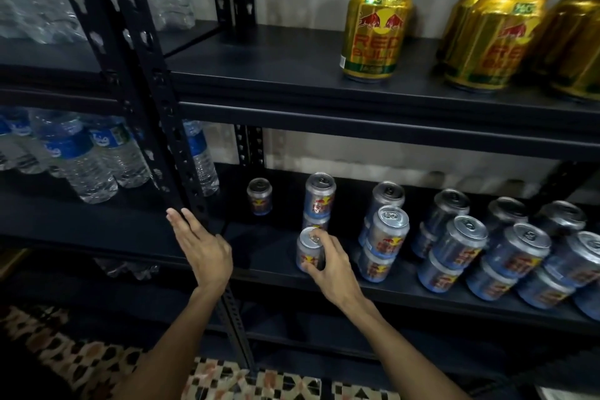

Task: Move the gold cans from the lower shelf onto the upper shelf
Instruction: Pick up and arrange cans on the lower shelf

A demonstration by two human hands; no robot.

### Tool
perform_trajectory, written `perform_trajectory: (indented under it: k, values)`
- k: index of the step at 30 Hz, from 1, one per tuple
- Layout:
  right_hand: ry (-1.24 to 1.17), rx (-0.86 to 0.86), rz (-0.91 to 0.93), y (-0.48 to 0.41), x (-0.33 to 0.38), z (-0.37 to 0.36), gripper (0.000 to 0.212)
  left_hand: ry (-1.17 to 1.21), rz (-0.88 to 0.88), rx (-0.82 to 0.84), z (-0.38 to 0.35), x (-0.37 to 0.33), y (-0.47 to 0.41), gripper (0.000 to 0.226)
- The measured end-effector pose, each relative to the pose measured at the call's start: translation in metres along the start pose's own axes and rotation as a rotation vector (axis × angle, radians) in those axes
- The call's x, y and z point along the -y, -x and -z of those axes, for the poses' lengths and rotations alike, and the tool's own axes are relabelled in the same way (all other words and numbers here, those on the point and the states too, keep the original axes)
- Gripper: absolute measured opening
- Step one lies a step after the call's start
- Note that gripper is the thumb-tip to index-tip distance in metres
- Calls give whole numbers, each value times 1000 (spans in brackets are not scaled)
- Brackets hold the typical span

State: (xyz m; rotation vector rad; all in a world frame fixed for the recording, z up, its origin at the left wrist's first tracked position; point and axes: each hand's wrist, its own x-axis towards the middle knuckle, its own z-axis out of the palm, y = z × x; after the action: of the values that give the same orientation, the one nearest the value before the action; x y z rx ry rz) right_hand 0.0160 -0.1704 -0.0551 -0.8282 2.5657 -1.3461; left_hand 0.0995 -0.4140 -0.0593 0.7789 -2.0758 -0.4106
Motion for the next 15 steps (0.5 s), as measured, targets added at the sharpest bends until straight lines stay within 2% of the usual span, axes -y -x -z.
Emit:
perform_trajectory:
  k: [6,9,11,15]
  values:
    - [0,-66,49,5,4,-3,65,-31,-4,28,2,1,-1,83]
    - [55,-217,124,10,14,-8,61,-41,-8,47,2,2,-1,80]
    - [47,-288,226,11,26,-14,51,-46,-22,60,4,2,0,81]
    - [-3,-204,306,-1,60,-30,39,-19,-59,105,12,5,1,94]
